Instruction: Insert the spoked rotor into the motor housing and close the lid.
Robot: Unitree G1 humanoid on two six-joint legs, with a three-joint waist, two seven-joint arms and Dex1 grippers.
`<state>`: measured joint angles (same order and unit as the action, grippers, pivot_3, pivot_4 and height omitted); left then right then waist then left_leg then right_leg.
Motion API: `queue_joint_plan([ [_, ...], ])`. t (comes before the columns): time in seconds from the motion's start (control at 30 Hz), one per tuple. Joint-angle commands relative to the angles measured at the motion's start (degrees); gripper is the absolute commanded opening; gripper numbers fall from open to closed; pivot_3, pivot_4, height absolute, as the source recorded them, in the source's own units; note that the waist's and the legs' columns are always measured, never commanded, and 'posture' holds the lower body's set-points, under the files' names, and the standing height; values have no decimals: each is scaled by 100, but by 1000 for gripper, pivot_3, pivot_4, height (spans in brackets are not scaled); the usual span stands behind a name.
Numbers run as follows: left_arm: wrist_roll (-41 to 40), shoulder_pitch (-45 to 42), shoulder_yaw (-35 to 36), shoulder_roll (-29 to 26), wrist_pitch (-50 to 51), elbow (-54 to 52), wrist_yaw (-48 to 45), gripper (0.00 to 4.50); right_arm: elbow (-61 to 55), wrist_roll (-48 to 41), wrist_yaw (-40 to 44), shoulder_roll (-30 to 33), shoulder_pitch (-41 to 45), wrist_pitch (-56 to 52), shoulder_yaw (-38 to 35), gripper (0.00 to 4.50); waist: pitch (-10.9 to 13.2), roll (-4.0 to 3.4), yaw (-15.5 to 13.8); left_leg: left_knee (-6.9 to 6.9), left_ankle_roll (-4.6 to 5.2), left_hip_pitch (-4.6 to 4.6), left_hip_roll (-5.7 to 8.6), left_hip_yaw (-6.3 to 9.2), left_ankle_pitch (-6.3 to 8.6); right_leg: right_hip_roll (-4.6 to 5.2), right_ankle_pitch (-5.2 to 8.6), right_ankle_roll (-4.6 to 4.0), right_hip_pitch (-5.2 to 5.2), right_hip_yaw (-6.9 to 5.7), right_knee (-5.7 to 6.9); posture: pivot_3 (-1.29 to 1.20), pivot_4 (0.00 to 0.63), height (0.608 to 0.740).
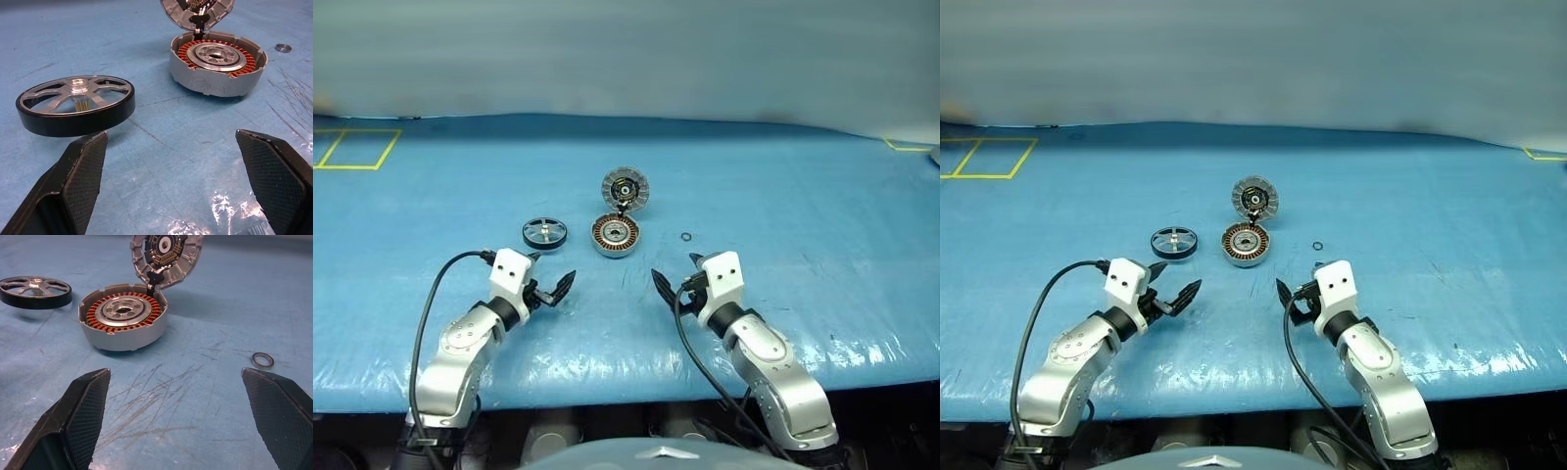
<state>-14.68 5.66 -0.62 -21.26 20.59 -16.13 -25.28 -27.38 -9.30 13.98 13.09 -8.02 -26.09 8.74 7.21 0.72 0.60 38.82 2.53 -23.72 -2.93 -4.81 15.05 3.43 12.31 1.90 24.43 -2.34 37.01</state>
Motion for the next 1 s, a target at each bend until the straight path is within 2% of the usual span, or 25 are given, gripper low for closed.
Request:
queue_joint_plan([
  [0.03,-45,-6,23,21,-16,-322,-23,4458,-165,73,49,11,14,236,37,4500,0,0,0,0,0,0,0,0,0,0,0,0,0,0,0,0,150,740],
  [1.0,39,20,-14,-20,94,-318,-66,4458,-92,172,135,-42,13,235,34,4500,0,0,-1,0,0,0,0,0,0,1,-1,-2,1,0,0,0,150,740],
])
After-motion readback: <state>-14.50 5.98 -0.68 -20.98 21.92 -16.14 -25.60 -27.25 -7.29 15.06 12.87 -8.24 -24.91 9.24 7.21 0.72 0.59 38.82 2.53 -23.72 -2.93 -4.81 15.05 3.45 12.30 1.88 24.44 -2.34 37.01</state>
